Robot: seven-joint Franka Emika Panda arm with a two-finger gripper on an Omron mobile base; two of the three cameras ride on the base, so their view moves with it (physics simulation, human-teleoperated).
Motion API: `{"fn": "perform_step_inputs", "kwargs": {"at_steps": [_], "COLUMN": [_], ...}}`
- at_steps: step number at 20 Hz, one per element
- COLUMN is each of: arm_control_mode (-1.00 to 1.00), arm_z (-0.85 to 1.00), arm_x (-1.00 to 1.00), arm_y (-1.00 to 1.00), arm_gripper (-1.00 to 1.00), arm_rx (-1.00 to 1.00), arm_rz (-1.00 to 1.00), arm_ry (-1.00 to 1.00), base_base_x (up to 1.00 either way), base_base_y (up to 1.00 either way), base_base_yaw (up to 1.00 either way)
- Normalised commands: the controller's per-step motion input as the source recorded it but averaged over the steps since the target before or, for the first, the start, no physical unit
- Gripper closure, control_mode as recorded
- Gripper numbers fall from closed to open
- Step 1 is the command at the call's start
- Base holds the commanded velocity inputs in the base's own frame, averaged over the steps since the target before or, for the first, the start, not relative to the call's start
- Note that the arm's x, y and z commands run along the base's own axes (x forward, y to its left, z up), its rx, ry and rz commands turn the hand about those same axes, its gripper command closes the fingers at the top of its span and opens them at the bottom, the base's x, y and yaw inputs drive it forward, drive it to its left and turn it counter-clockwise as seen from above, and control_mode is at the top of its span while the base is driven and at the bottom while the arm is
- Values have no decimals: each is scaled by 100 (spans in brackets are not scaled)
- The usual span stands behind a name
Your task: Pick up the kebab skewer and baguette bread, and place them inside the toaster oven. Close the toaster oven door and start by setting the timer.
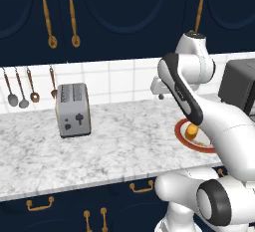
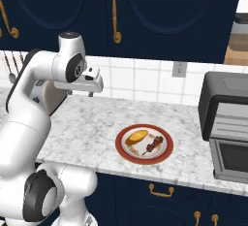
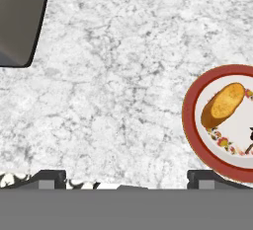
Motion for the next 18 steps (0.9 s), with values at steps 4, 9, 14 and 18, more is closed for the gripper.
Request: {"fn": "perform_step_inputs", "kwargs": {"at_steps": [4,9,14,18], "arm_control_mode": [100,100,100,100], "arm_z": [0,0,0,0], "arm_x": [0,0,0,0], "arm_y": [0,0,0,0], "arm_gripper": [-100,-100,-100,-100], "arm_rx": [0,0,0,0], "arm_rz": [0,0,0,0], "arm_ry": [0,0,0,0], "base_base_x": [0,-1,0,0], "base_base_y": [-30,-88,-76,-56], "base_base_yaw": [0,0,0,0]}}
